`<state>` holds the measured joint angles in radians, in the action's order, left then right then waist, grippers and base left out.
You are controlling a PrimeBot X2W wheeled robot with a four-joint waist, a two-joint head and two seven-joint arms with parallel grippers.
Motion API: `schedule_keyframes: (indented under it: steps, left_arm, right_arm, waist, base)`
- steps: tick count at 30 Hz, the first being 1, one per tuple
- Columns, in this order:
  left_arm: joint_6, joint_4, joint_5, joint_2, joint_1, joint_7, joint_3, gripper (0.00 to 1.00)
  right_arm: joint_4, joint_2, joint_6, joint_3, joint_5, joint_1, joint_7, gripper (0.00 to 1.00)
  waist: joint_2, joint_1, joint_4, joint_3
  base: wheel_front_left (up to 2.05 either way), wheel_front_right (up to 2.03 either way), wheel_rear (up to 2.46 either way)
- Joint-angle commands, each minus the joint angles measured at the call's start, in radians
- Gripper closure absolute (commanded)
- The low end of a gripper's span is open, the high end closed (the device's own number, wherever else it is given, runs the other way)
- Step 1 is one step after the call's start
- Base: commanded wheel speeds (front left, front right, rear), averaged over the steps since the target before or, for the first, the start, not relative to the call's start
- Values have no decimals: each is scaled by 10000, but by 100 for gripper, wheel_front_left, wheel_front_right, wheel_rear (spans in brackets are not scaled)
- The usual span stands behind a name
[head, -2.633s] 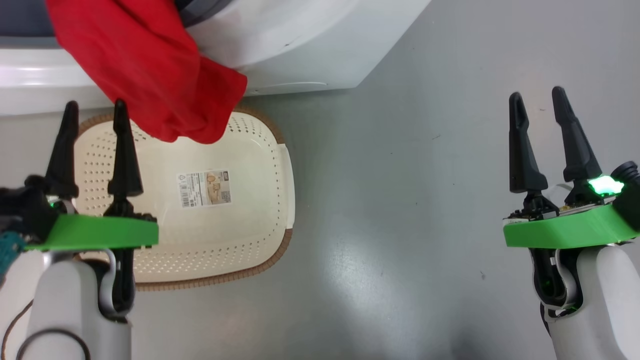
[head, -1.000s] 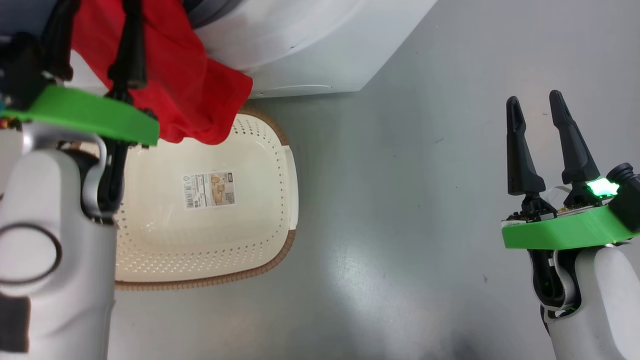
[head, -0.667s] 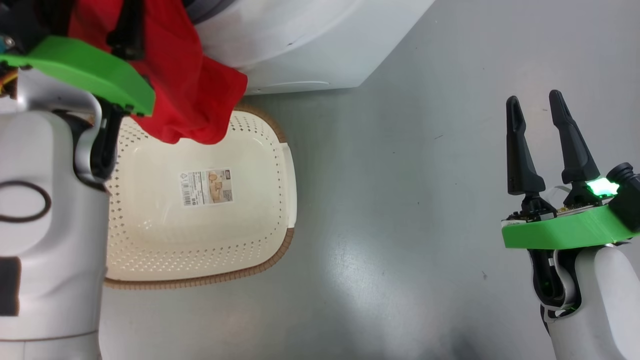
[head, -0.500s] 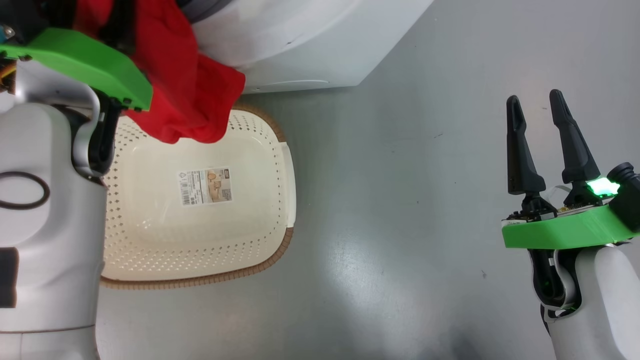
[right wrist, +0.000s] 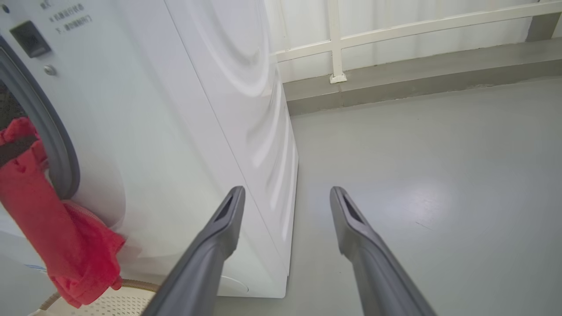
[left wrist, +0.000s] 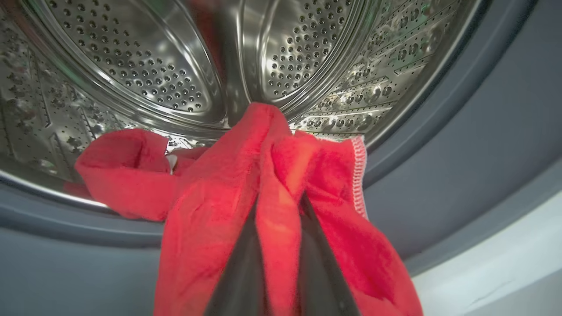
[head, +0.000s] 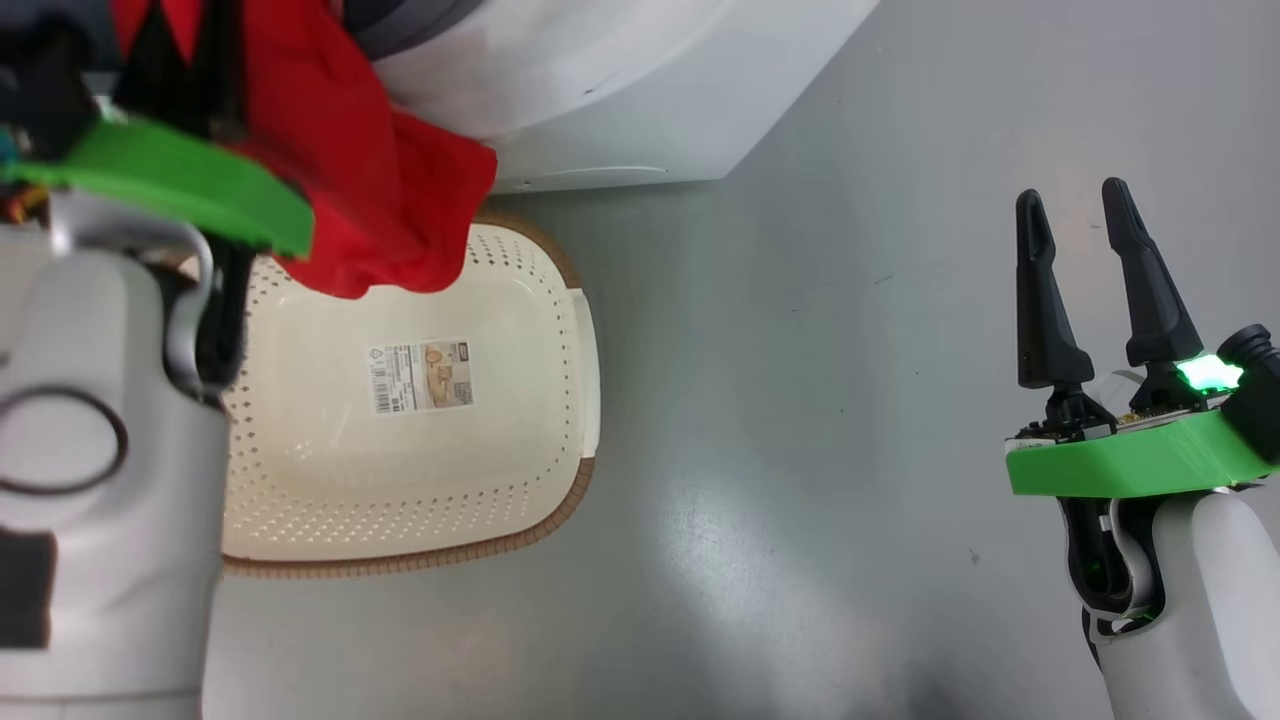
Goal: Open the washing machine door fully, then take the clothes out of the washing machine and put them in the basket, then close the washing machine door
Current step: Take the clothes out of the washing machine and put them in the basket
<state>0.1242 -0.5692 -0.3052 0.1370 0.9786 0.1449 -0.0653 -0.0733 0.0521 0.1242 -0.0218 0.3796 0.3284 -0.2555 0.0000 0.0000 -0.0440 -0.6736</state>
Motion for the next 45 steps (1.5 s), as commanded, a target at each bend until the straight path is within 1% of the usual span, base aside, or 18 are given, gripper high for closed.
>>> schedule_keyframes:
  steps: [1, 7, 13, 16, 20, 24, 32, 33, 38, 45]
  left_arm:
    - [13, 426, -71, 389, -607, 182, 233, 100]
    - [-139, 1335, -345, 254, -2159, 351, 382, 100]
    - [-284, 2217, -478, 20, -3624, 140, 241, 100]
    - [-338, 2390, -585, -116, -4204, -10, 149, 100]
    - [-405, 2211, -636, -209, -4700, -103, 29, 100]
    - [-412, 1617, -756, -313, -4903, -101, -54, 100]
    - [-274, -468, -950, -353, -4591, 191, -198, 100]
    - [-274, -468, -950, -353, -4591, 191, -198, 100]
    - [-136, -1951, -984, -335, -3973, 531, -385, 100]
    - [5, -3973, -1066, -301, -2674, 967, -630, 100]
  right_arm:
    - [254, -18, 65, 156, 91, -236, -63, 0]
    - [252, -18, 65, 144, 111, -302, -63, 0]
    - [257, -18, 65, 147, 77, -311, -63, 0]
    - [257, -18, 65, 163, 50, -305, -63, 0]
    - [269, -18, 65, 176, 31, -303, -63, 0]
    - [266, -19, 65, 206, 25, -281, -63, 0]
    - [244, -19, 65, 278, 60, -230, -63, 0]
    - [244, -19, 65, 278, 60, -230, -63, 0]
    - [270, -19, 65, 288, 59, -220, -63, 0]
    - [346, -19, 65, 338, 57, -66, -63, 0]
  waist:
    - [0, 0, 30, 42]
    - [0, 0, 101, 136]
    - [0, 0, 172, 169]
    - [0, 0, 185, 165]
    - [0, 0, 181, 135]
    - [0, 0, 140, 87]
    - [0, 0, 3, -12]
    - [0, 0, 3, -12]
    - [0, 0, -43, -104]
    - [0, 0, -141, -496]
  base:
    - [0, 0, 0]
    - [0, 0, 0]
    - [0, 0, 0]
    - [0, 0, 0]
    - [0, 0, 0]
    - [0, 0, 0]
    - [0, 0, 0]
    - [0, 0, 0]
    - [0, 0, 0]
    - [0, 0, 0]
